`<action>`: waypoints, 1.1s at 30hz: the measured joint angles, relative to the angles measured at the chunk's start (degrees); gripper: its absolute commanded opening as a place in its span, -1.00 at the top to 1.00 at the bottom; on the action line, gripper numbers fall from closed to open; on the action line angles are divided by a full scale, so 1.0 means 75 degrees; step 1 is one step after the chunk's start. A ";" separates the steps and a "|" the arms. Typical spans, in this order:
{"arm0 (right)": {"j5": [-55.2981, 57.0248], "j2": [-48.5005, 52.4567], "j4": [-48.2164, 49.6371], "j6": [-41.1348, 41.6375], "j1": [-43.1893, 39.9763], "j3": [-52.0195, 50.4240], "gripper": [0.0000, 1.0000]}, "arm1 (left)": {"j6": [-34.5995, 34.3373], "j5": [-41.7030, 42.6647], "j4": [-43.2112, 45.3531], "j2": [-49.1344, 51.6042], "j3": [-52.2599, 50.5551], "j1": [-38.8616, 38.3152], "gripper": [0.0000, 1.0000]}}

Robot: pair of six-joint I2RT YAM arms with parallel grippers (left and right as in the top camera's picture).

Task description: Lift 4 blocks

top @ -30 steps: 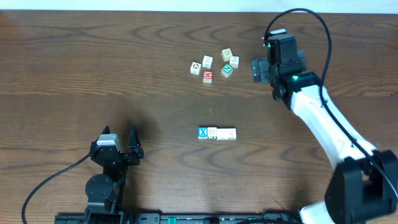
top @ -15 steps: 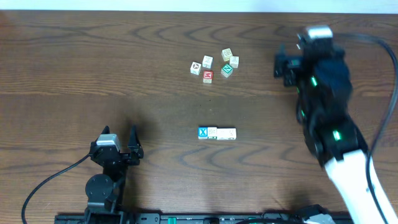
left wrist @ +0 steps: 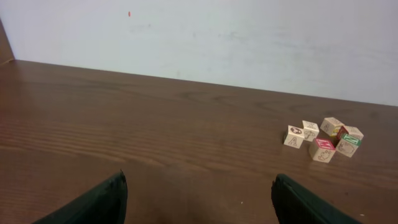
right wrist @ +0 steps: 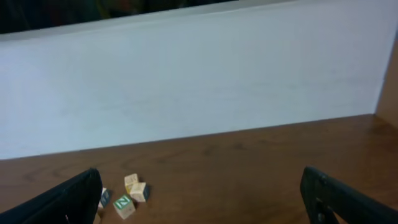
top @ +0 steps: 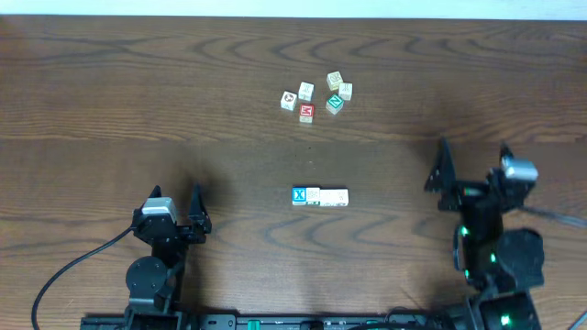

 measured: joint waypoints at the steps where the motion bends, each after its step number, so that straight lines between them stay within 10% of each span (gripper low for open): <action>1: -0.0041 -0.0259 0.0012 0.0029 -0.0050 -0.0204 -0.99 | 0.0003 0.0000 0.0003 0.0003 0.0000 0.0000 -0.49; 14: -0.0344 -0.2961 -0.0009 0.0157 -0.0408 -0.2340 -0.98 | 0.0000 -0.0003 -0.0003 0.0003 0.0003 0.0000 -0.50; 33: -0.0734 -0.3086 -0.0542 0.0143 -0.1201 -0.3101 -0.99 | 0.0000 -0.0003 -0.0006 0.0003 0.0003 0.0000 -0.49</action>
